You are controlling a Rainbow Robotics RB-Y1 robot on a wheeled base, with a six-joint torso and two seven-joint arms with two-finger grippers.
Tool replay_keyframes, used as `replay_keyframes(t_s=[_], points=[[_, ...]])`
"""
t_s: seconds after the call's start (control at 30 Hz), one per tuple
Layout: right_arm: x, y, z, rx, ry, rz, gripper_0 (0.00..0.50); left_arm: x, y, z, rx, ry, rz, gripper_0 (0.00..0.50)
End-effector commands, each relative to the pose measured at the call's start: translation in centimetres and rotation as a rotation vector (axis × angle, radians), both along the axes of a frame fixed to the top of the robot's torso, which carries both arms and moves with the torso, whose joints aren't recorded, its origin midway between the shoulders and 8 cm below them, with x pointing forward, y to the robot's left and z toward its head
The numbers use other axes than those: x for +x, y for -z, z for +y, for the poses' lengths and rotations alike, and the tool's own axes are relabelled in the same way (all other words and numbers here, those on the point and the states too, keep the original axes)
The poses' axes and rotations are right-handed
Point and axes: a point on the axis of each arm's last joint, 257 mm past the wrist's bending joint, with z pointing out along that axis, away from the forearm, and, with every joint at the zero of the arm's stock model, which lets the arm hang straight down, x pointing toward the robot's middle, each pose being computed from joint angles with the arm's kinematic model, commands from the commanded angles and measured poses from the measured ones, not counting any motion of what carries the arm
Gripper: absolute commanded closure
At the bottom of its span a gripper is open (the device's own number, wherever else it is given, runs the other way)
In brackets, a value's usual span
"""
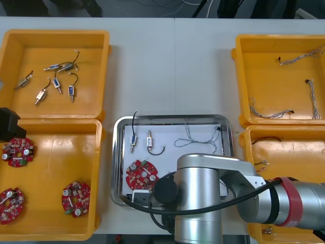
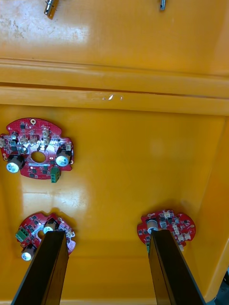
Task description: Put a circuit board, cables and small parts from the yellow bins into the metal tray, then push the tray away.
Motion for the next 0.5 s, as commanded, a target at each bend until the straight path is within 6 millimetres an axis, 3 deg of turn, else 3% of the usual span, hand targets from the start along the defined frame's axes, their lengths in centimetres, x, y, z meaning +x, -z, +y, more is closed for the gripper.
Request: replay_keyframes(t_s=[0.03, 0.5], points=[[-1.55, 0.18, 1.40, 0.017, -0.028, 0.010, 0.000, 0.13, -1.70, 1.56, 0.092, 0.070, -0.043, 0.000], [-1.14, 0.50, 0.88, -0.006, -0.036, -0.023, 0.000, 0.13, -1.70, 1.56, 0.092, 0.070, -0.043, 0.000]])
